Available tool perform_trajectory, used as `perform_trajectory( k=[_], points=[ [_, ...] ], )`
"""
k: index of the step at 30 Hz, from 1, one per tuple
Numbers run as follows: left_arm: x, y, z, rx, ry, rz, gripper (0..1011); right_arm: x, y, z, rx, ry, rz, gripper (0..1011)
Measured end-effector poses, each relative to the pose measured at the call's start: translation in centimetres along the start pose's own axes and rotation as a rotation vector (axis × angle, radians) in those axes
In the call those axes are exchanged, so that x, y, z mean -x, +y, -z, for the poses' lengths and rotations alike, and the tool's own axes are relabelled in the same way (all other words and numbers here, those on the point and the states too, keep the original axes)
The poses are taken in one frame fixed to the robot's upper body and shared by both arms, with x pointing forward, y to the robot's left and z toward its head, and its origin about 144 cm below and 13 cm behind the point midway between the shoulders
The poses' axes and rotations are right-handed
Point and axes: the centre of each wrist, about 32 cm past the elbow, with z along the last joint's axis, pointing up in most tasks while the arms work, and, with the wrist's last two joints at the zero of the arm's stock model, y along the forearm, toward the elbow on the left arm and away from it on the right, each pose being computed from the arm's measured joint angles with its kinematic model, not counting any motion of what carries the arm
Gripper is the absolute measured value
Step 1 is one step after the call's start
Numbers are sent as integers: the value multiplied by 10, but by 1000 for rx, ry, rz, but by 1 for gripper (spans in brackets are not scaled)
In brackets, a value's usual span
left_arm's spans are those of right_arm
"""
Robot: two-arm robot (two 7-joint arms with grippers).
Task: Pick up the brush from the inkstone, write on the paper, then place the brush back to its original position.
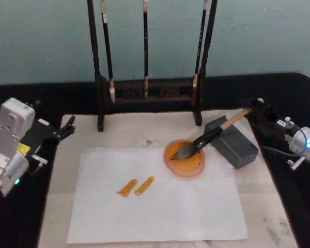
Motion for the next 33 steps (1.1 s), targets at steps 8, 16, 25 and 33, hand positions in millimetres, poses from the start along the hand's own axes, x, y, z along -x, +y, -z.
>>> perform_trajectory(
  k=[8,16,25,33],
  points=[
    [0,0,0,0,0,0,1010,0,0,0,0,0,0,848],
    [0,0,0,0,0,0,1010,0,0,0,0,0,0,1000],
    [0,0,0,0,0,0,1010,2,-3,3,-16,-3,-4,1000],
    [0,0,0,0,0,0,1010,7,-16,11,-50,-2,8,1000]
  ],
)
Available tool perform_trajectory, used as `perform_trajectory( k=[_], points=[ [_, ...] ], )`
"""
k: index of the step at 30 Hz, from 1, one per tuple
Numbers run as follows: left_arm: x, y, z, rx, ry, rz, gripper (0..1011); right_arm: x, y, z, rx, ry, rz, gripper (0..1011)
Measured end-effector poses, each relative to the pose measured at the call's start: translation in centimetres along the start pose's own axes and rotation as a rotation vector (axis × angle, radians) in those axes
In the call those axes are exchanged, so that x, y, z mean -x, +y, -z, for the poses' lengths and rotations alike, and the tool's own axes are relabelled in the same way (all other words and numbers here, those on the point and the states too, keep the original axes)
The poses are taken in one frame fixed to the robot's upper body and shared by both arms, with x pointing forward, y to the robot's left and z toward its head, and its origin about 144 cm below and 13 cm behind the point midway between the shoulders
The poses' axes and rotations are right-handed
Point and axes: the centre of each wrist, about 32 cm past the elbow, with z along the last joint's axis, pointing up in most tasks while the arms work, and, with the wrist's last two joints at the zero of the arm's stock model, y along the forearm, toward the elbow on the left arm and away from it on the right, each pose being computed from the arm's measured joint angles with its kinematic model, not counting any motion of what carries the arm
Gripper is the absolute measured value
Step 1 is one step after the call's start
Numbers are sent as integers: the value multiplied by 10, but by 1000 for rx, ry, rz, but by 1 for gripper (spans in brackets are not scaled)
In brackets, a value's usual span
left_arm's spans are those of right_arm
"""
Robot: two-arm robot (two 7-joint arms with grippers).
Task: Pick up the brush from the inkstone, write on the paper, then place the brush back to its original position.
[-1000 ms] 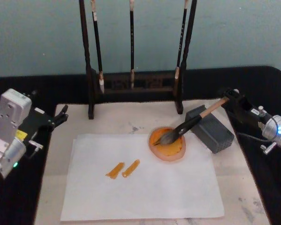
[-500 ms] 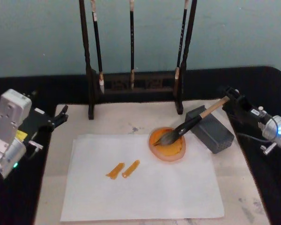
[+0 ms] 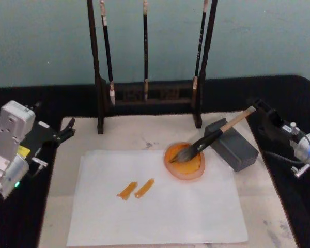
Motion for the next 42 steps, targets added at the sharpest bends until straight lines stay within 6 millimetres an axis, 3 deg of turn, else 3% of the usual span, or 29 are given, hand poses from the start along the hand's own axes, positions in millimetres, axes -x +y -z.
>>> perform_trajectory(
  k=[9,13,19,31,42],
  points=[
    [0,0,0,0,0,0,1010,14,-25,16,-37,-82,21,1000],
    [0,0,0,0,0,0,1010,22,-35,27,-78,-209,33,1000],
    [0,0,0,0,0,0,1010,36,-47,53,-202,-567,55,1000],
    [0,0,0,0,0,0,1010,33,-35,83,-290,-997,49,1000],
    [0,0,0,0,0,0,1010,25,-18,89,-288,-1169,31,1000]
  ],
)
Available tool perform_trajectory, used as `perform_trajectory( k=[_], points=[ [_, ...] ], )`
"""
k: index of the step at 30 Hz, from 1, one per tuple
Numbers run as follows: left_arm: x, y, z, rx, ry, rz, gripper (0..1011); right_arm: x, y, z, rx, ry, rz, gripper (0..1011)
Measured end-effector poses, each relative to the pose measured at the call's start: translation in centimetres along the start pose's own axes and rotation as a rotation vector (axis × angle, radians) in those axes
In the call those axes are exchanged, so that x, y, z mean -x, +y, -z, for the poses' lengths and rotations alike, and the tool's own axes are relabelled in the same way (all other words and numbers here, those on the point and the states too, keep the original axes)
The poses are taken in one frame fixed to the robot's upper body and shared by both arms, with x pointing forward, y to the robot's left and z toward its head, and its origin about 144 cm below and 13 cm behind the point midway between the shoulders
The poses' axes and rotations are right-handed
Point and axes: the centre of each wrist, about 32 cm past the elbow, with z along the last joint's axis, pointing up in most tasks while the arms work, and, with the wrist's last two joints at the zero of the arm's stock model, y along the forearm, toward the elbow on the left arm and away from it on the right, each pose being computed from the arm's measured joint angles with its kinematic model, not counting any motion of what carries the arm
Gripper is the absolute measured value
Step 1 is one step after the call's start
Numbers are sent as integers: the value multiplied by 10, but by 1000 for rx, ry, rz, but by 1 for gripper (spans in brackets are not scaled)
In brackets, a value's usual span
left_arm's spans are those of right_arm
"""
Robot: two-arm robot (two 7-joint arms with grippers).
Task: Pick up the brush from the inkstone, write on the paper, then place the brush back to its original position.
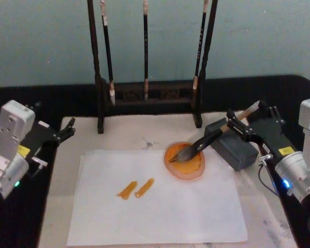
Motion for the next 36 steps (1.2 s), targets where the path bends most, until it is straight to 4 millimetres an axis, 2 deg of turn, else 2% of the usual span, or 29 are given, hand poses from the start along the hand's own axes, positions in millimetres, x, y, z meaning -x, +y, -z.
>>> perform_trajectory(
  k=[36],
  points=[
    [0,0,0,0,0,0,1010,-1,1,-1,-1,-1,-1,1000]
  ],
)
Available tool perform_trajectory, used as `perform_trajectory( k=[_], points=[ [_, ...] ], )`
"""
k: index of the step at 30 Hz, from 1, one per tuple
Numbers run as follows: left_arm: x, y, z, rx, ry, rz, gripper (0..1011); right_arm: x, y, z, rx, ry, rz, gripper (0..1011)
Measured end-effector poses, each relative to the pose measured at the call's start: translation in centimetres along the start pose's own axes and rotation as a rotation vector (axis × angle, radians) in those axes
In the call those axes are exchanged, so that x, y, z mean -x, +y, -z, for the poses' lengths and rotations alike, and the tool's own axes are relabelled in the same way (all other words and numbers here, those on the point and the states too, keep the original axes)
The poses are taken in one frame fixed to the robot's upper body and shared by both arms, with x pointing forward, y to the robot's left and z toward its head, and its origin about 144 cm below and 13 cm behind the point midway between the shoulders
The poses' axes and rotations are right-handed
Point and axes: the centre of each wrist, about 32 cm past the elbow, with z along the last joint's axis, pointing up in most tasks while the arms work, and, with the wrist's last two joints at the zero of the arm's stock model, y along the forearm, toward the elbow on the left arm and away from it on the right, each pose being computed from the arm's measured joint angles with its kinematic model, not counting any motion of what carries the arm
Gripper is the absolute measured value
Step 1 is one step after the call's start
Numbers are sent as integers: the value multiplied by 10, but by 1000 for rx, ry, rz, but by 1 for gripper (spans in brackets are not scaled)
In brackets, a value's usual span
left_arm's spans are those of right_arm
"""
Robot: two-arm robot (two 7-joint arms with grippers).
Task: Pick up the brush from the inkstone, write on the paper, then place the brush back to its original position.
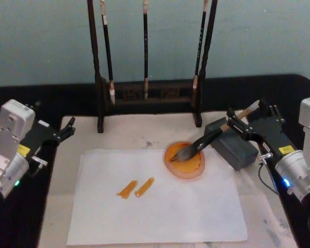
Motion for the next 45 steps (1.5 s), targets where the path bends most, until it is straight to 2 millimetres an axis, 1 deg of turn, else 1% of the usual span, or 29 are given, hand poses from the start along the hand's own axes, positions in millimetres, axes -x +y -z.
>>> perform_trajectory(
  k=[45],
  points=[
    [0,0,0,0,0,0,1010,0,0,0,0,1,0,1000]
  ],
)
